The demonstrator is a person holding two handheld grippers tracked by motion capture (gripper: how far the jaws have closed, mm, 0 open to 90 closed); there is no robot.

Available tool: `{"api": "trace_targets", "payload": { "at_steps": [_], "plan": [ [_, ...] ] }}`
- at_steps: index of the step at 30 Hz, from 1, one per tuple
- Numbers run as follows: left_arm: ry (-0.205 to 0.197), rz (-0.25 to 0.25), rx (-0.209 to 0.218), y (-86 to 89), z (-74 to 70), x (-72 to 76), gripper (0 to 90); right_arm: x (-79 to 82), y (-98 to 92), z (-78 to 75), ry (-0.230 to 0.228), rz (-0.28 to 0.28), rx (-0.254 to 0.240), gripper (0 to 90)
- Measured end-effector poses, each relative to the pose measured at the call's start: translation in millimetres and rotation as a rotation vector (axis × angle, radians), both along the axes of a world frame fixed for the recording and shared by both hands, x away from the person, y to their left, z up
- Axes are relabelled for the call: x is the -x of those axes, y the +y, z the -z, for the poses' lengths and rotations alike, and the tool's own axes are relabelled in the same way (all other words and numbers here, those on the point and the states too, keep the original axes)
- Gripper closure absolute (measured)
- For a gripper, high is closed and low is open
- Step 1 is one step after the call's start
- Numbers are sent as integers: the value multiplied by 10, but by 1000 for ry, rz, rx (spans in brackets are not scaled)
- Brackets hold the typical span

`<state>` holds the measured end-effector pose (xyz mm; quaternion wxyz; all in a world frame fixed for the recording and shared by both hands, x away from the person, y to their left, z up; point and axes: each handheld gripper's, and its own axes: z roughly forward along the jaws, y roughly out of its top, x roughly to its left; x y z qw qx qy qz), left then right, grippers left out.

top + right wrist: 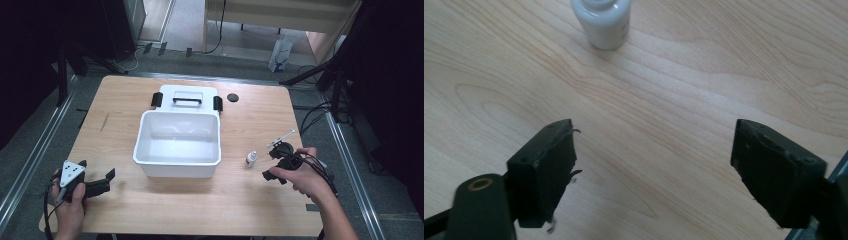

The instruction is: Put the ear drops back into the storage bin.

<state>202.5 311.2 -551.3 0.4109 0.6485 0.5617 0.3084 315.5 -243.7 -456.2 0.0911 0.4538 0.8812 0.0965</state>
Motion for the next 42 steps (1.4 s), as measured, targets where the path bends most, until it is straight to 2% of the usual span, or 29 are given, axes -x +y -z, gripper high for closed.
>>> {"api": "trace_targets", "payload": {
  "at_steps": [1,5,7,10,12,17,19,21,23,28,34,42],
  "plan": [
    [0,0,1,1,1,-1,3,-19,21,-20,15,-3,-5,135],
    [2,0,1,3,0,-4,3,-90,109,-94,62,-1,-1,137],
    [4,0,1,3,0,-4,3,-122,135,-114,65,-9,8,145],
    [5,1,1,4,0,-4,3,-182,169,-127,78,10,35,169],
    [6,2,1,7,-1,-3,3,-224,179,-135,89,28,36,185],
    [7,4,2,8,-2,-4,3,-300,200,-163,96,29,32,233],
    [9,4,2,9,-2,-4,3,-315,232,-177,95,20,31,300],
    [9,4,3,9,-2,-5,3,-329,275,-183,109,-19,14,377],
    [10,5,4,8,-2,-5,3,-331,315,-183,109,-47,25,402],
    [10,4,3,6,-1,-7,3,-367,389,-185,113,-68,13,483],
    [10,5,4,6,-1,-7,3,-428,506,-196,116,-75,41,501],
    [11,8,7,11,-1,-7,3,-543,613,-162,120,-73,51,518]
  ]
}}
